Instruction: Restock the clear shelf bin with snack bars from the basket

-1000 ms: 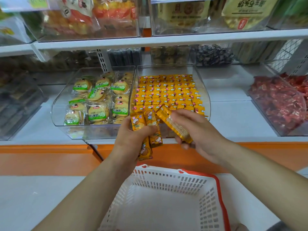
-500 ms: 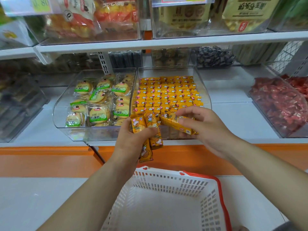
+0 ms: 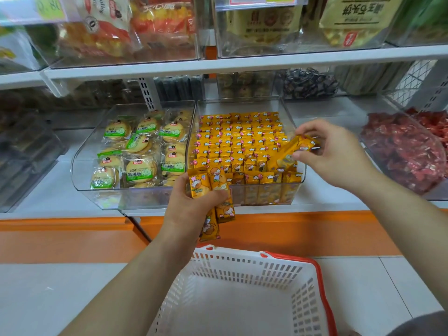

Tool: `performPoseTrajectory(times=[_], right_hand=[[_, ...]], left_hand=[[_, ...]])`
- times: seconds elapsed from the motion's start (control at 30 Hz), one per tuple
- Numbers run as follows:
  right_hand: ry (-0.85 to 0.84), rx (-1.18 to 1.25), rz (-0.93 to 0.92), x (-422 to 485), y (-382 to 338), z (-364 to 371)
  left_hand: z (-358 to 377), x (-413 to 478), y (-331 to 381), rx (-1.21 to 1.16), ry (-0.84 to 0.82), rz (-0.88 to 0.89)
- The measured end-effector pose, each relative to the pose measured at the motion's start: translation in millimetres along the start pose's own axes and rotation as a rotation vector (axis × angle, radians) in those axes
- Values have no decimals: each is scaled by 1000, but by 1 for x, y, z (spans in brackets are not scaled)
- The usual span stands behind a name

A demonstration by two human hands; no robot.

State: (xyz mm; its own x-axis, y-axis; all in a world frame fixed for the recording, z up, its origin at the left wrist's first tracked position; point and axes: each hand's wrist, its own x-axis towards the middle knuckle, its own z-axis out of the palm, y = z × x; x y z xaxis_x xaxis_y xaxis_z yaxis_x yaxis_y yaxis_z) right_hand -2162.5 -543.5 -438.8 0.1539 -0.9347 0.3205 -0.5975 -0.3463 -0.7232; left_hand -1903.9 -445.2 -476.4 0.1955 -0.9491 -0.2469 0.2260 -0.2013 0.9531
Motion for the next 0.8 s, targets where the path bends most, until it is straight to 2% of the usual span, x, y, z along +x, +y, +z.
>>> performPoseTrajectory(times=[0.13,0.27,0.47,0.63,0.8], right_hand=[[-99,-223,-92,2,1,2],[-224,-411,-56,-1,2,17],[-148,-532,-127,0,-9,30],[-202,-564,-153,0,-11,14],[-169,-675,-216,7,-5,11]], left_hand=[[-1,1,-1,21,-2,9],[-1,1,-2,41,-4,14],[0,-1,-3,59,7,33],[-2,-1,-3,66,16,28],[0,0,-6,90,8,28]])
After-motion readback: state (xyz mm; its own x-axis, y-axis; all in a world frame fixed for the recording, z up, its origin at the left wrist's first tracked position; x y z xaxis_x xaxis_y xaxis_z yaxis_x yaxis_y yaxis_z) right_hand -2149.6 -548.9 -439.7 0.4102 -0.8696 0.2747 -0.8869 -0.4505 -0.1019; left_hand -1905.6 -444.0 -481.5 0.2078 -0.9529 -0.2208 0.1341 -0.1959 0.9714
